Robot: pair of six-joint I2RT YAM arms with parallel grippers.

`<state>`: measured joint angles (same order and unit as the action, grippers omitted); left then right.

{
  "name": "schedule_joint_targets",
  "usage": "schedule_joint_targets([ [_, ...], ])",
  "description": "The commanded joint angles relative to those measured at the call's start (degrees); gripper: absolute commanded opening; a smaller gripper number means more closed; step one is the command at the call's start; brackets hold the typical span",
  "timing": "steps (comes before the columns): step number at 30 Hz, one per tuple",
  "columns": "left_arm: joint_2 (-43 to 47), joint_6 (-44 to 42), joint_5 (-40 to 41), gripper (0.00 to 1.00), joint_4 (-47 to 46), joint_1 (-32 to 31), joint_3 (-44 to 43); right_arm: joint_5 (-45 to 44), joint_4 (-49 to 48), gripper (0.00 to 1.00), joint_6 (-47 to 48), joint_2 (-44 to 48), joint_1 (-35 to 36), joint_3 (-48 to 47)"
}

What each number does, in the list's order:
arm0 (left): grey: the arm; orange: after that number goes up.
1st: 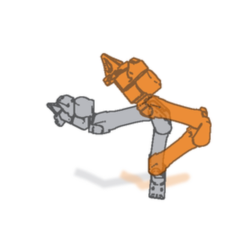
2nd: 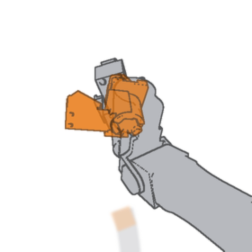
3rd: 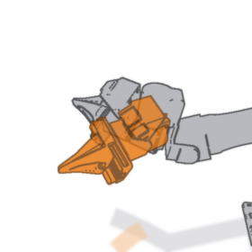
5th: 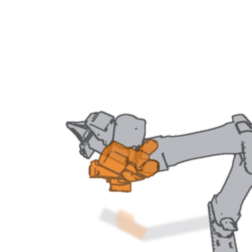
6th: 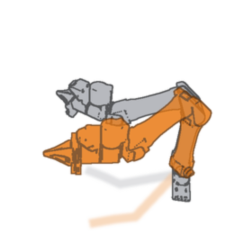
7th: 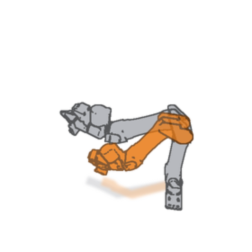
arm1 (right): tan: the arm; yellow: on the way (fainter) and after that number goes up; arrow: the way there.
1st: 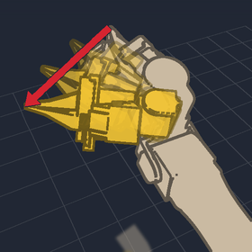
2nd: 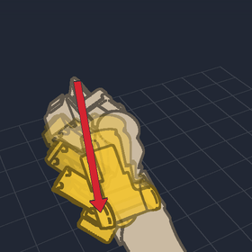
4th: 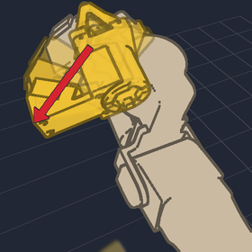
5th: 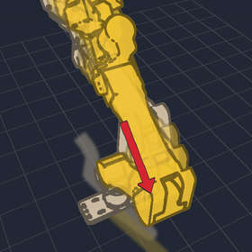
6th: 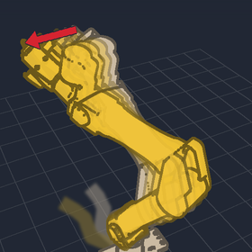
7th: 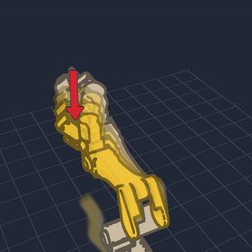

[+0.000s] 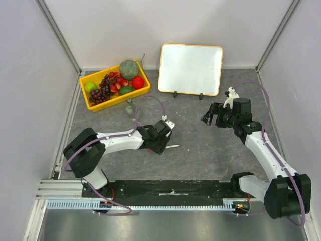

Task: Write a sentence on the whiteboard
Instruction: Pick up the whiteboard marker without the cap from the center of the board, then pass from the left arm to the right

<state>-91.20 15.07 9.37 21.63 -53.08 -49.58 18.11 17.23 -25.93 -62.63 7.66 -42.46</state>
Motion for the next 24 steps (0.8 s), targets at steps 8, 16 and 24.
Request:
schedule_joint_targets([
  [8,0.5,-0.2,-5.2,0.02,0.5,0.3,-2.1,4.5,-1.3,0.98,1.2,1.9,0.1,-1.2],
  [16,17.2,4.0,-8.5,0.02,0.8,0.7,-4.7,24.6,-12.2,0.98,-0.4,4.4,2.2,-0.5],
  [24,31.9,11.1,-19.6,0.02,-6.1,3.8,-5.3,29.4,-36.3,0.98,-18.6,5.8,12.7,2.0],
])
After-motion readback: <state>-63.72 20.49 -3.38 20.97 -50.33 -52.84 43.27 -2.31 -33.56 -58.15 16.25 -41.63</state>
